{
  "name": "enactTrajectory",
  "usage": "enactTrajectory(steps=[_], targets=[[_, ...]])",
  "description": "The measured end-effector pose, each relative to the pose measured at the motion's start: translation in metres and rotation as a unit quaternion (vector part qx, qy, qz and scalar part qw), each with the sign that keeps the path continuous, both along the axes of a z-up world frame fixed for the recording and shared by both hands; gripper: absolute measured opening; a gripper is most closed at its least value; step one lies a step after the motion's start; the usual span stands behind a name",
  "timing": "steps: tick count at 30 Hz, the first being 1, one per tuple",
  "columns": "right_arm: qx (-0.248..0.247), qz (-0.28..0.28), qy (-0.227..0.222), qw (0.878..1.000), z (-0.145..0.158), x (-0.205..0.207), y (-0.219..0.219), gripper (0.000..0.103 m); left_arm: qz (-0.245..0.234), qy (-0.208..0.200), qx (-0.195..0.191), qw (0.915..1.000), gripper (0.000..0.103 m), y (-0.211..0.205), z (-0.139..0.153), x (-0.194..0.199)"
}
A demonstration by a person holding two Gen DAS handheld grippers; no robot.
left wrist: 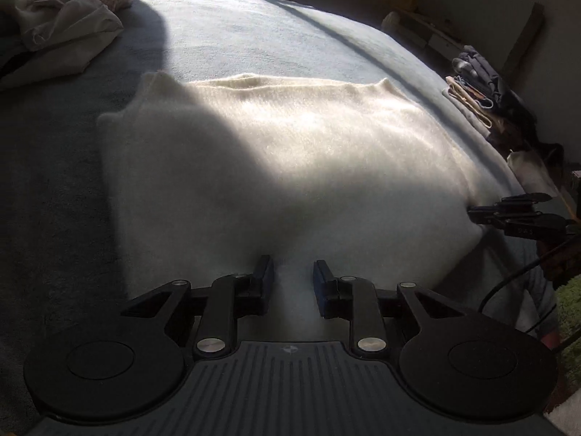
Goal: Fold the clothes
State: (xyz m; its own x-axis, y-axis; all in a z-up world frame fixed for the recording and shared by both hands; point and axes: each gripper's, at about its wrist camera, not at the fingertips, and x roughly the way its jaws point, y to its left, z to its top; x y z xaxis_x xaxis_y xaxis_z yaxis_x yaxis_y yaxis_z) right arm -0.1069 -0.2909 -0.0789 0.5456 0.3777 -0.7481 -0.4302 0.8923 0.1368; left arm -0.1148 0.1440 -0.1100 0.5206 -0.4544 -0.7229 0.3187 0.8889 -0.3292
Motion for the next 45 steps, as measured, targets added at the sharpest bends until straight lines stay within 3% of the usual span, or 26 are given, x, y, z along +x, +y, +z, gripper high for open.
enactTrajectory(steps=[3,7,10,14,16,18,22,25,29,34,37,40,45], targets=[[-0.006,0.006,0.002,1.000,0.003,0.002,0.000,0.002,0.003,-0.010,-0.015,0.9998,0.022,0.008,-0.003,-0.002],[-0.031,0.011,0.011,0.999,0.014,0.003,0.010,0.003,-0.010,-0.009,0.004,0.9999,0.022,0.003,0.008,0.000],[-0.015,0.017,-0.001,1.000,0.035,0.001,0.018,0.005,-0.013,-0.019,0.007,0.9997,0.026,0.003,0.026,-0.004],[0.031,0.064,-0.012,0.997,0.055,-0.001,0.040,0.005,-0.049,-0.005,-0.032,0.9983,0.027,0.004,0.032,-0.012],[0.049,0.100,-0.005,0.994,0.055,-0.001,0.055,0.005,-0.059,0.017,-0.021,0.9979,0.027,0.004,0.019,-0.017],[0.026,0.124,0.014,0.992,0.041,0.000,0.067,0.005,-0.058,0.032,-0.002,0.9978,0.028,0.005,0.004,-0.021],[-0.014,0.146,0.018,0.989,0.011,0.000,0.077,0.004,-0.045,0.039,-0.016,0.9981,0.028,0.013,-0.007,-0.020],[-0.027,0.148,0.025,0.988,0.015,0.002,0.080,0.003,-0.061,0.028,0.002,0.9978,0.028,0.008,-0.004,-0.022],[-0.041,0.164,0.024,0.985,0.031,0.003,0.088,0.006,-0.061,0.039,-0.006,0.9974,0.028,0.011,-0.002,-0.019],[0.009,0.243,-0.007,0.970,0.053,0.000,0.110,0.006,-0.060,0.041,-0.008,0.9973,0.028,0.009,-0.002,-0.019],[-0.045,0.274,0.003,0.961,0.029,-0.003,0.132,0.005,-0.050,0.046,-0.015,0.9976,0.028,0.010,-0.002,-0.019],[-0.067,0.283,-0.023,0.957,0.012,-0.010,0.136,0.005,-0.050,0.046,-0.003,0.9977,0.028,0.008,0.001,-0.019],[-0.041,0.259,-0.012,0.965,0.038,-0.004,0.131,0.005,-0.048,0.032,0.002,0.9983,0.029,0.011,0.024,-0.024]])
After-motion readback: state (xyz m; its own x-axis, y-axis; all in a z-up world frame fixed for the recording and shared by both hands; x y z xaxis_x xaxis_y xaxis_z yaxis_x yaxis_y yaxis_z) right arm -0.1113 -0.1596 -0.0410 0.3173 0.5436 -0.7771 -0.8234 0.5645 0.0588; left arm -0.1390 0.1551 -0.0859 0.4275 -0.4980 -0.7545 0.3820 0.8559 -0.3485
